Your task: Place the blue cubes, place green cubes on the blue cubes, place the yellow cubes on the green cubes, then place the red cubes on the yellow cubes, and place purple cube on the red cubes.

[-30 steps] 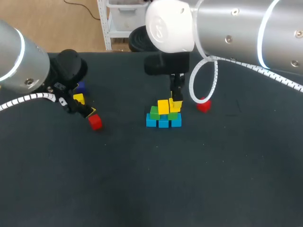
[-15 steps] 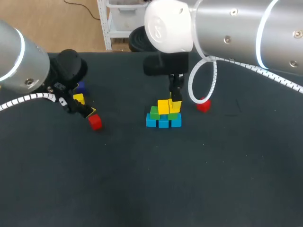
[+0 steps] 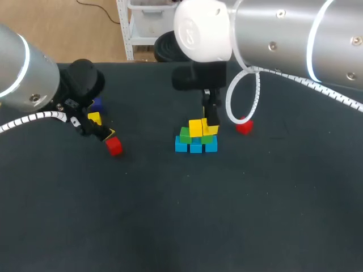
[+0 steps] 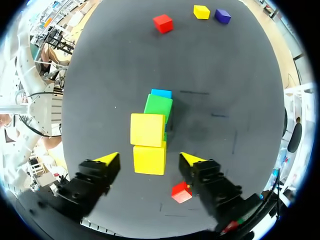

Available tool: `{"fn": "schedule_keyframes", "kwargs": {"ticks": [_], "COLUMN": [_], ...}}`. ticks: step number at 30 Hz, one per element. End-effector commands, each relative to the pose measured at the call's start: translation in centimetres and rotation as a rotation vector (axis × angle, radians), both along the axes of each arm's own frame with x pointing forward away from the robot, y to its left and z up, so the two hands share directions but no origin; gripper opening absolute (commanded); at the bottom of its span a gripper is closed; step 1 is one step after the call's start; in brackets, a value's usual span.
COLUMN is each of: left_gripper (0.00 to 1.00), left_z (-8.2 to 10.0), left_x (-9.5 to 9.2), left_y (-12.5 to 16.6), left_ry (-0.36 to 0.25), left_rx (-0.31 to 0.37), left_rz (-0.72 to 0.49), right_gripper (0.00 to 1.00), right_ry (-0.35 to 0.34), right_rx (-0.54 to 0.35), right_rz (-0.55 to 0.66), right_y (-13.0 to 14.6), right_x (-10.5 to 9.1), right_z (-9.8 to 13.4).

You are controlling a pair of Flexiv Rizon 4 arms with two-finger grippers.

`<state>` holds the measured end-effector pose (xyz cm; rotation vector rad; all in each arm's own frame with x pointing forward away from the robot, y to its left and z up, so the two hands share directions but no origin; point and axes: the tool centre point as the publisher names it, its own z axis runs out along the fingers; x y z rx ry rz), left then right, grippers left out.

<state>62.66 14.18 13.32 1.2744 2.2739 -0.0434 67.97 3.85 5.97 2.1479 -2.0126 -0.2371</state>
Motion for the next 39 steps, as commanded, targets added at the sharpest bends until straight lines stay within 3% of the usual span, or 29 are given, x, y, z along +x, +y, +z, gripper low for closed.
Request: {"fn": "schedule_keyframes", "kwargs": {"ticks": [1, 10, 20, 33, 39], "left_gripper": [1.0, 1.0, 1.0, 1.0, 1.0], "left_z": [0.0, 0.0, 0.0, 0.0, 0.0], "left_x": [0.1, 0.1, 0.1, 0.1, 0.1], "left_y": [0.1, 0.1, 0.1, 0.1, 0.1], "left_ry": [0.0, 0.0, 0.0, 0.0, 0.0], "left_rx": [-0.003, -0.003, -0.003, -0.003, -0.003], "left_rz": [-0.004, -0.004, -0.004, -0.004, -0.004], "right_gripper": [1.0, 1.0, 1.0, 1.0, 1.0], "right_ry": [-0.011, -0.043, -0.231, -0.36, -0.384], "right_rx": [0.014, 0.069, 0.103, 0.217, 0.232], "right_rz": [-0.014, -0.089, -0.213, -0.329, -0.327], "right_y": [-0.5, -2.9, -6.8, -11.8, -12.4], "right_x": [-0.2, -0.3, 0.1, 2.8, 3.2], "right_z": [0.3, 2.3, 5.0, 2.6, 1.8]}}
